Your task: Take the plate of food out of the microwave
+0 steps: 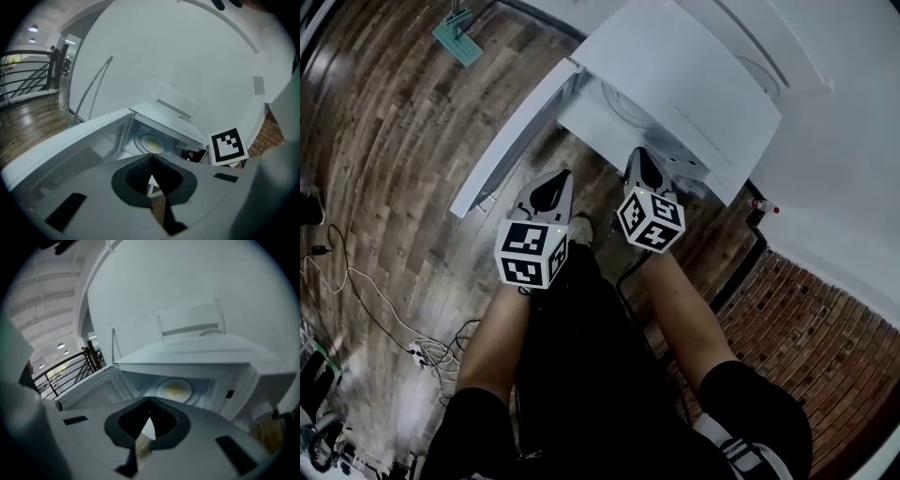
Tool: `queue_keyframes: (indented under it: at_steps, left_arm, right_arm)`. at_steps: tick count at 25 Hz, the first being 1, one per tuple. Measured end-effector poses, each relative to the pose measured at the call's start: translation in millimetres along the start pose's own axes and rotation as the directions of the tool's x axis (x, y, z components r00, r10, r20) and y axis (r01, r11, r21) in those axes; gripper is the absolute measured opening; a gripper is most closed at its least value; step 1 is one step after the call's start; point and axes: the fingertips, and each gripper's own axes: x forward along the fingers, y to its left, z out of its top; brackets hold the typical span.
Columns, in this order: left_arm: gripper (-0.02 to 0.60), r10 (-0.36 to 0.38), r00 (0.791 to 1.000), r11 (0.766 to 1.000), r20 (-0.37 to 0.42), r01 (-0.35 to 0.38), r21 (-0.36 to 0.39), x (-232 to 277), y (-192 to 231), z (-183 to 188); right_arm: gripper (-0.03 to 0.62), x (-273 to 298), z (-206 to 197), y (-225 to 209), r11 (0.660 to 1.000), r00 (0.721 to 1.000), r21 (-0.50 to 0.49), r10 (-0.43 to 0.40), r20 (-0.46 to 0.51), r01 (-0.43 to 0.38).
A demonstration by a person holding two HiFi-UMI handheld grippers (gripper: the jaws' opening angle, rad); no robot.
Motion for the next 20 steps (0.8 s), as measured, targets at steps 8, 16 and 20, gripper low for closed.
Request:
queue_keyframes:
  at_steps: [8, 16, 20]
  left_arm:
    - [-0.002, -0.011, 1.0, 1.0, -0.018, 0.011, -0.009, 41, 31, -49]
    - [-0.002, -0.032, 0.996, 0.999, -0.08, 0.034, 0.026, 37, 32, -78]
    - [-0.002, -0.029, 0.996, 0.999, -0.085, 0.031, 0.028, 34, 38, -80]
  right_arm:
    - [0.006, 73, -62, -49, 0.647, 0.997, 0.758, 0.056, 0.059, -0.081]
    - [0.135, 113, -65, -71, 0.269, 0.971, 0.937, -0.024, 0.239, -0.224]
    - [0.253, 133, -73, -68, 0.219, 0.978, 0.956, -0.042, 0.206, -0.192]
